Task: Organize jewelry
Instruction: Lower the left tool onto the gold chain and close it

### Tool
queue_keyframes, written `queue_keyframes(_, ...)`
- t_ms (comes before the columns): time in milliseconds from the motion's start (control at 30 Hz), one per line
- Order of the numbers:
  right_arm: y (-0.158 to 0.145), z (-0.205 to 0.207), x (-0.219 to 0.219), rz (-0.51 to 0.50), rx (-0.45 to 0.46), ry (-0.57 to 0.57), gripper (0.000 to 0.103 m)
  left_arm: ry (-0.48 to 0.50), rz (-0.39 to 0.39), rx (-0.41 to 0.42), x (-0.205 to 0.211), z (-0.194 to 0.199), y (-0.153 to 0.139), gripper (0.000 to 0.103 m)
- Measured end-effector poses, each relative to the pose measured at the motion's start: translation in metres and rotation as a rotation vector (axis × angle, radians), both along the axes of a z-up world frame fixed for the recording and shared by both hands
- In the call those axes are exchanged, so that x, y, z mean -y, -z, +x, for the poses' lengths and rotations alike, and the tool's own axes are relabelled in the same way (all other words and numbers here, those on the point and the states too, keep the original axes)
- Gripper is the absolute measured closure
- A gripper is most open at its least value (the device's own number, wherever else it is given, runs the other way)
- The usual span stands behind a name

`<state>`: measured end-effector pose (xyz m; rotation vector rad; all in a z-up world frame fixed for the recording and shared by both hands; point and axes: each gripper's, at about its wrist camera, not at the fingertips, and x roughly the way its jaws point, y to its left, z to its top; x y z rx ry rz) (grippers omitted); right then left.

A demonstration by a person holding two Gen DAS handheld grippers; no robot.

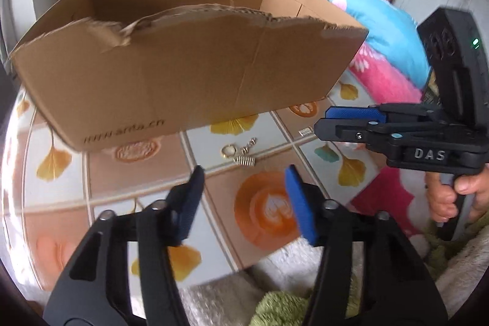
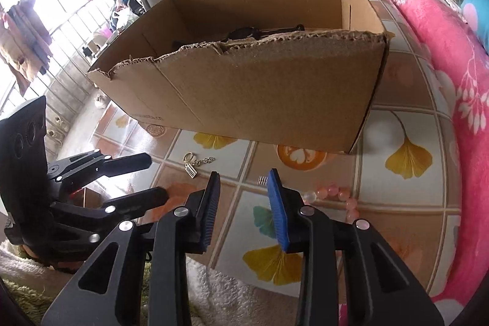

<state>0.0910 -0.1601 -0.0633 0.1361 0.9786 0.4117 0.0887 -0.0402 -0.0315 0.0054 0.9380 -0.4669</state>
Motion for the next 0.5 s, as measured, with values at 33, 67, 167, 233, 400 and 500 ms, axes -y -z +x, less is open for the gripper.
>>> queue_keyframes(33,0.0,0.001,-0.001,-0.005,0.004,-0.002,0.071,0.002,0.008,0.006,0.003,0.002,0.001,0.06)
queue_keyframes(67,0.001,0.002,-0.003,-0.01,0.008,-0.006,0.071,0.007,0.01,0.005,0.005,0.005,0.002,0.066)
queue_keyframes(167,0.004,0.004,-0.004,-0.023,0.015,-0.011,0.071,0.028,0.016,-0.005,0.011,0.008,0.005,0.073)
queue_keyframes(233,0.003,0.004,-0.003,-0.025,0.018,-0.012,0.071,0.039,0.032,-0.006,0.015,0.009,0.006,0.075)
queue_keyframes(400,0.007,0.007,0.003,-0.012,0.009,-0.006,0.071,0.042,0.062,-0.009,0.024,0.014,0.01,0.076)
queue_keyframes(500,0.01,0.009,0.005,-0.007,-0.002,-0.002,0.071,0.037,0.072,-0.012,0.025,0.018,0.013,0.082)
